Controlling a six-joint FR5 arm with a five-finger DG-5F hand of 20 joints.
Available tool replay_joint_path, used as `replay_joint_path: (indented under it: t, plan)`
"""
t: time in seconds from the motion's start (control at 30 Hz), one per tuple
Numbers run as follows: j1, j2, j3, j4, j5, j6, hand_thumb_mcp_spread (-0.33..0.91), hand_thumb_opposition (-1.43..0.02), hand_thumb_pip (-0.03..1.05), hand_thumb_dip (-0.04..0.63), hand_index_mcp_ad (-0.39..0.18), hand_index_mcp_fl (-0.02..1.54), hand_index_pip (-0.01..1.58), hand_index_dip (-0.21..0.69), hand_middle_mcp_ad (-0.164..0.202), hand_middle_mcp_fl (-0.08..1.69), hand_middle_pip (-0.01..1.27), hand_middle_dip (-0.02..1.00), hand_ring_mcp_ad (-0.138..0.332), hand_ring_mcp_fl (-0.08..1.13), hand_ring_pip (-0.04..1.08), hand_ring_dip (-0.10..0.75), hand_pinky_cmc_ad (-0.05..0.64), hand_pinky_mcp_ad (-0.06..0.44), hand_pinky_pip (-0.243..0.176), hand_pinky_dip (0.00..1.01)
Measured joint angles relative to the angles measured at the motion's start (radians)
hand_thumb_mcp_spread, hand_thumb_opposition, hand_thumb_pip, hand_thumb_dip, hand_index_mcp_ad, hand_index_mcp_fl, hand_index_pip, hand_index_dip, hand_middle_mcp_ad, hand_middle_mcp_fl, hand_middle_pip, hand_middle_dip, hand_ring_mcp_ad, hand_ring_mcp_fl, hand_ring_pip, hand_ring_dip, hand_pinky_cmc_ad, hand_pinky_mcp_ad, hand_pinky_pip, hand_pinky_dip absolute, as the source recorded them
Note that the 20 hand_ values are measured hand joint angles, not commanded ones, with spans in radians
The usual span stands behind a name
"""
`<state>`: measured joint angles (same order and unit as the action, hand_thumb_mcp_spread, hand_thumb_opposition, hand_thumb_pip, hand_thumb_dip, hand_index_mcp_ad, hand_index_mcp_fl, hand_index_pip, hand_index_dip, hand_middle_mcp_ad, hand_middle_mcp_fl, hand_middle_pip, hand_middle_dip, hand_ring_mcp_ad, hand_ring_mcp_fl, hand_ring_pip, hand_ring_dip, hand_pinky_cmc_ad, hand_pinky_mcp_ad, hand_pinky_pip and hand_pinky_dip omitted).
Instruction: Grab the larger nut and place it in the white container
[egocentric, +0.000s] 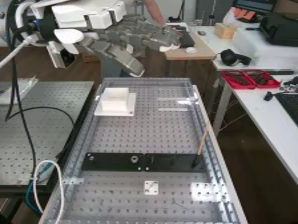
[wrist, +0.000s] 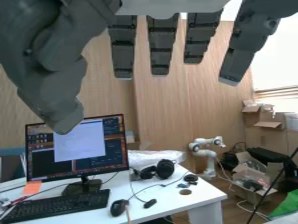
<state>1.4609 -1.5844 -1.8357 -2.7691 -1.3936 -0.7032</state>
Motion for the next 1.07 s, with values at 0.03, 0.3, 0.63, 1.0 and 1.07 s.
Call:
replay_joint_path:
  t: [0.03, 0.3, 0.63, 1.0, 1.07]
  plan:
    - [0.0, 0.0, 0.0, -0.001, 0.0, 0.002, 0.11, -0.79, 0.83, 0.204, -0.127, 0.05, 0.55, -0.182, 0.058, 0.13, 0.13, 0.19, 0.141, 0.0, 0.09, 0.103, 0.328, 0.312, -0.093, 0.61]
    - [-0.002, 0.0, 0.011, -0.023, -0.008, 0.011, 0.1, -0.79, 0.83, 0.204, -0.127, 0.05, 0.54, -0.182, 0.058, 0.13, 0.13, 0.19, 0.141, 0.0, 0.09, 0.101, 0.346, 0.312, -0.093, 0.61]
    - [-0.001, -0.003, 0.033, -0.095, -0.036, 0.038, 0.11, -0.79, 0.82, 0.204, -0.127, 0.05, 0.5, -0.182, 0.058, 0.12, 0.13, 0.19, 0.141, 0.0, 0.09, 0.101, 0.363, 0.309, -0.089, 0.61]
    - [0.007, 0.005, 0.039, -0.163, -0.091, 0.034, 0.11, -0.79, 0.76, 0.204, -0.127, 0.05, 0.39, -0.164, 0.058, 0.12, 0.13, 0.2, 0.14, 0.0, 0.09, 0.103, 0.379, 0.328, -0.089, 0.59]
    - [0.008, 0.005, 0.043, -0.174, -0.096, 0.035, 0.11, -0.79, 0.76, 0.204, -0.127, 0.06, 0.37, -0.164, 0.058, 0.14, 0.13, 0.21, 0.138, 0.0, 0.09, 0.101, 0.379, 0.328, -0.089, 0.59]
